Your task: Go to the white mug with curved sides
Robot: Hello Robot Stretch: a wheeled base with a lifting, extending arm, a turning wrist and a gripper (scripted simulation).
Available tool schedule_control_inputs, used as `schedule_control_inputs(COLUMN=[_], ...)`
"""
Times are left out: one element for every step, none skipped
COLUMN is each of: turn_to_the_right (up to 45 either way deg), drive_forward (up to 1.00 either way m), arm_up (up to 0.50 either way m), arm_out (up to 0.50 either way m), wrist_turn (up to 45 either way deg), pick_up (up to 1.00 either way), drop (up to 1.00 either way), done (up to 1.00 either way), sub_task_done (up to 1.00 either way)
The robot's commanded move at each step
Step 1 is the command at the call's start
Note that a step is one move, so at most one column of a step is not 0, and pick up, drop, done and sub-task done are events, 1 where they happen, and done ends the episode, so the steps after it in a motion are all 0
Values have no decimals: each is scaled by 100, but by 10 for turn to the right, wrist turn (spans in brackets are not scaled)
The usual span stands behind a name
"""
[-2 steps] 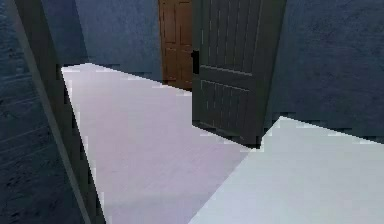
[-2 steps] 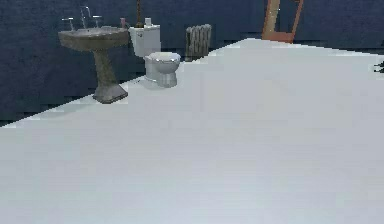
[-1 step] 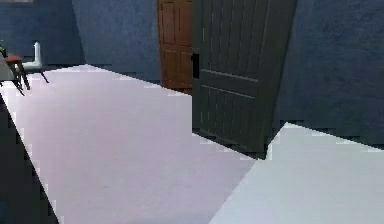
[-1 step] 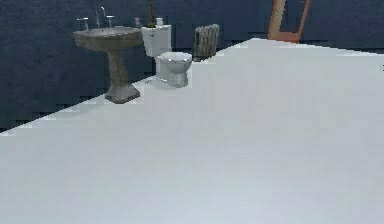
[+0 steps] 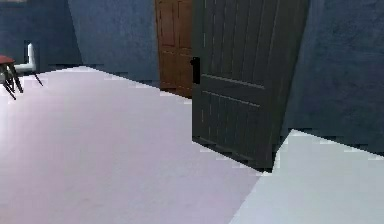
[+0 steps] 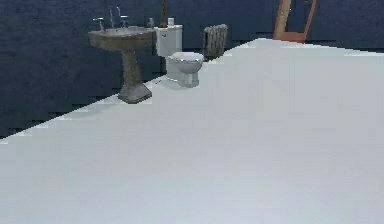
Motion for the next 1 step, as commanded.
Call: schedule_control_inputs(turn_to_the_right=[450], drive_forward=[0], arm_up=[0], arm_out=[0], wrist_turn=[0], pick_up=[0], drop=[0], done=[0], sub_task_done=[0])
